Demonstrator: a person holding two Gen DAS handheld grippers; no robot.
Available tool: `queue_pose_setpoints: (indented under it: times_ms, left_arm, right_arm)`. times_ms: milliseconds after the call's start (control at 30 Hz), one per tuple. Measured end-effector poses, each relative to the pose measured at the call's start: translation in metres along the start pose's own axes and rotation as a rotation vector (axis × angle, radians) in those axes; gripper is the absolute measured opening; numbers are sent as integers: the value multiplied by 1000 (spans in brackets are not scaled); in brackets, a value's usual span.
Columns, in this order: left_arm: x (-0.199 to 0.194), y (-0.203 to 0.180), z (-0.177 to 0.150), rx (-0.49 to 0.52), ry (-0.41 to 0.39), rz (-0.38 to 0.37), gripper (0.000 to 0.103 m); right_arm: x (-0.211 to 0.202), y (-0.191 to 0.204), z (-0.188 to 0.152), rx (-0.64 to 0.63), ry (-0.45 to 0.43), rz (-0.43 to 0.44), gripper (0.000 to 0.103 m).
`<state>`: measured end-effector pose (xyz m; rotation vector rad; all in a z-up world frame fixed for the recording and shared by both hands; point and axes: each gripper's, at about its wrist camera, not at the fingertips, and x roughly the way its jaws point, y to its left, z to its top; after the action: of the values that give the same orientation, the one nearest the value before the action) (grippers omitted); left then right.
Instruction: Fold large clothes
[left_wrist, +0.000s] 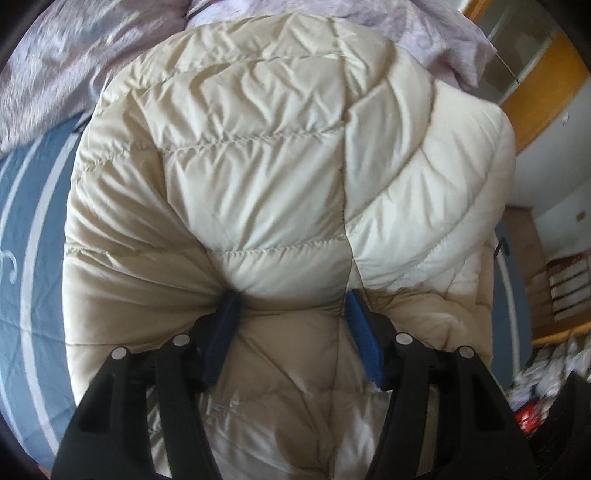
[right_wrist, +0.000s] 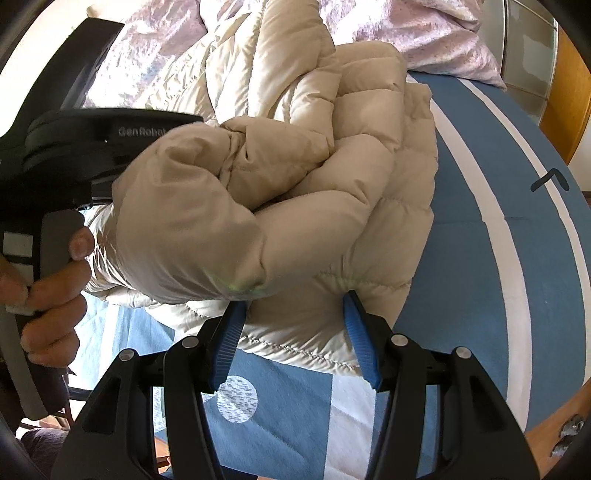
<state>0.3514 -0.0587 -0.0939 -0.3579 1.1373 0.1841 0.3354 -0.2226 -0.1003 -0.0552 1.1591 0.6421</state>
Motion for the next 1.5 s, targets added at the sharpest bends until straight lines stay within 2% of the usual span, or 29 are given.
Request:
queue_pose_setpoints:
  times_ms: [400,533,667,933,1167,1333,1500]
  left_arm:
    - [8,-10,-5,20,7,56,60]
    - [4,-6,-4,17,4,49,60]
    - [-16,0,-7,21,-32,32,60]
    - [-54,19,-1,1,-108,13,61]
    - [-66,46,11,-45,-143,63,61]
    - [-69,68,10,-78,-148,89,62]
    - [-71,83,9,-105,-153,97,62]
  right_arm:
    - [-8,3,0,6,2,-27,57]
    - [-16,4,-3,5,-3,-33,57]
    - [-30,9,-5,-24,-29,-27,57]
    - [-65,21,-1,-68,-69,35,57]
    - [-86,55,1,-174,-73,110,57]
    - [-97,76,24,-201,-125,166,57]
    - [-93,84,59,-198,-181,141,57]
